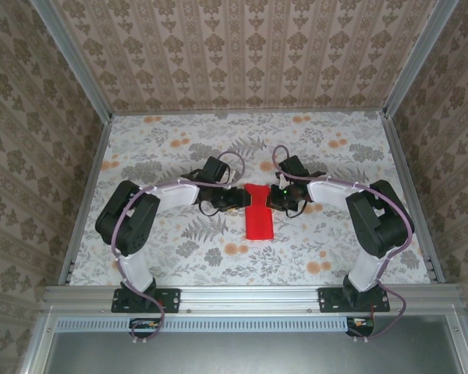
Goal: Fold a paper plane with a square sheet of paper (fold left side to right side)
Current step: First fold in half a square sheet of paper at the center of the table.
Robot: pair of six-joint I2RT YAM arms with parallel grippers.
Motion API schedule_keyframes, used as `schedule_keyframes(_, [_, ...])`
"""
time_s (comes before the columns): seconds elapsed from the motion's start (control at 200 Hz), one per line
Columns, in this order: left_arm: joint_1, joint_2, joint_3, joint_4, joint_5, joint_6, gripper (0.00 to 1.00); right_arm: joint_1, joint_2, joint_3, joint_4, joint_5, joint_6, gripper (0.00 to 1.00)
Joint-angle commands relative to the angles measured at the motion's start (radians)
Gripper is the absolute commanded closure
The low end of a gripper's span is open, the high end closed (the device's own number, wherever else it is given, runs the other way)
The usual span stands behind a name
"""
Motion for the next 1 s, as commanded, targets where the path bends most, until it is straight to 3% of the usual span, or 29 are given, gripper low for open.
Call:
schedule_keyframes(0.0, [-0.012, 0.027, 0.032, -0.045, -0.022, 0.000, 0.48, 0.004, -0.026, 0.022, -0.033, 0.024, -0.022, 1.00])
schedule_keyframes(0.185, [-0.024, 0.062, 0.052, -0.081, -0.050, -0.007, 0.57, 0.004, -0.027, 0.020, -0.037, 0.024, -0.022, 0.99])
schedule_keyframes(0.38, [-0.034, 0.087, 0.067, -0.100, -0.065, -0.009, 0.59, 0.003, -0.032, 0.022, -0.042, 0.031, -0.028, 0.94])
schedule_keyframes(0.56, [-0.040, 0.109, 0.081, -0.123, -0.070, 0.000, 0.60, -0.006, -0.097, 0.000, -0.050, 0.091, -0.037, 0.75])
schedule_keyframes(0.78, [-0.051, 0.130, 0.101, -0.148, -0.080, 0.008, 0.60, -0.033, -0.244, -0.074, -0.054, 0.263, -0.017, 0.47])
schedule_keyframes(0.995, [-0.058, 0.147, 0.123, -0.175, -0.086, 0.019, 0.60, -0.060, -0.354, -0.142, -0.038, 0.336, -0.004, 0.33])
